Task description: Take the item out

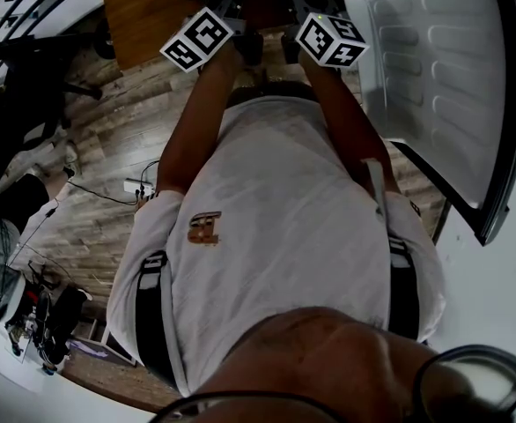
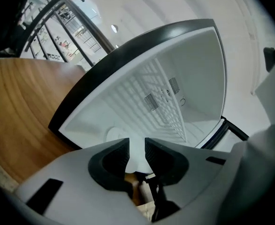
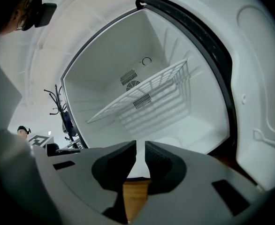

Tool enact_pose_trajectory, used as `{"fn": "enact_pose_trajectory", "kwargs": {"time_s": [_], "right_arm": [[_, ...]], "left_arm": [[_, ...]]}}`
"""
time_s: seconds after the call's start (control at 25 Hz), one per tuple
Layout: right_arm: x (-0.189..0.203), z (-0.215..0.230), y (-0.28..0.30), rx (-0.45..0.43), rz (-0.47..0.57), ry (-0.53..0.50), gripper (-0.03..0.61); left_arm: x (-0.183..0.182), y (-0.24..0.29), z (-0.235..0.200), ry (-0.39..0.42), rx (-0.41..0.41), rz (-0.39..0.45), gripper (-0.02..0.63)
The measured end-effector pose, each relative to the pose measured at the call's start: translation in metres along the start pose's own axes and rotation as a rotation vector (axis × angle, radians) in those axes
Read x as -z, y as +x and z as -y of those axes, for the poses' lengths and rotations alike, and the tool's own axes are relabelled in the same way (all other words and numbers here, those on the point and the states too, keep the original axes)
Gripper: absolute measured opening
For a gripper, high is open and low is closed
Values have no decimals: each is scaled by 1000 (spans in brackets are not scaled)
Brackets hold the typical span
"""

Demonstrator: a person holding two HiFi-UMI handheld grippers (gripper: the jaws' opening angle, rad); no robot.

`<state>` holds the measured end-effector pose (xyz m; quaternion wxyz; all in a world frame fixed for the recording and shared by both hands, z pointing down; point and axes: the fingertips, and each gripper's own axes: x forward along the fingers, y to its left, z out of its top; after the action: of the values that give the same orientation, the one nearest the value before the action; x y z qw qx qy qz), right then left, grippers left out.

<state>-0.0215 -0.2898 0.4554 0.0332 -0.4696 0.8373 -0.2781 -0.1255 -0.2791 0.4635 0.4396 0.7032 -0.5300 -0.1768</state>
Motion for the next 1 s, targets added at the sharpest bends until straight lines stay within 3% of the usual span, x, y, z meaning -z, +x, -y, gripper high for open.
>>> {"fn": "enact_pose_trajectory", "kwargs": {"time_s": [0.08,0.16,0.4,0.56,0.68,1.0], "right_arm": [[3,4,1,2,-13,1,47],[7,8,3,-2,-33,15,160],[16,41,7,57,-75,98,170],[24,61,8,102,-106,230,177],[26,83,13,119,-127,325,178],[43,92,18,155,-157,450,178]], "left_arm": [[5,2,-6,-64,-9,-14,105],[12,6,-11,-120,-15,-30,113],[34,24,-23,-259,-44,-74,135],[44,35,-29,-336,-62,-97,147],[50,54,-25,-369,-75,-105,149],[59,62,-30,-455,-104,-137,150]]}}
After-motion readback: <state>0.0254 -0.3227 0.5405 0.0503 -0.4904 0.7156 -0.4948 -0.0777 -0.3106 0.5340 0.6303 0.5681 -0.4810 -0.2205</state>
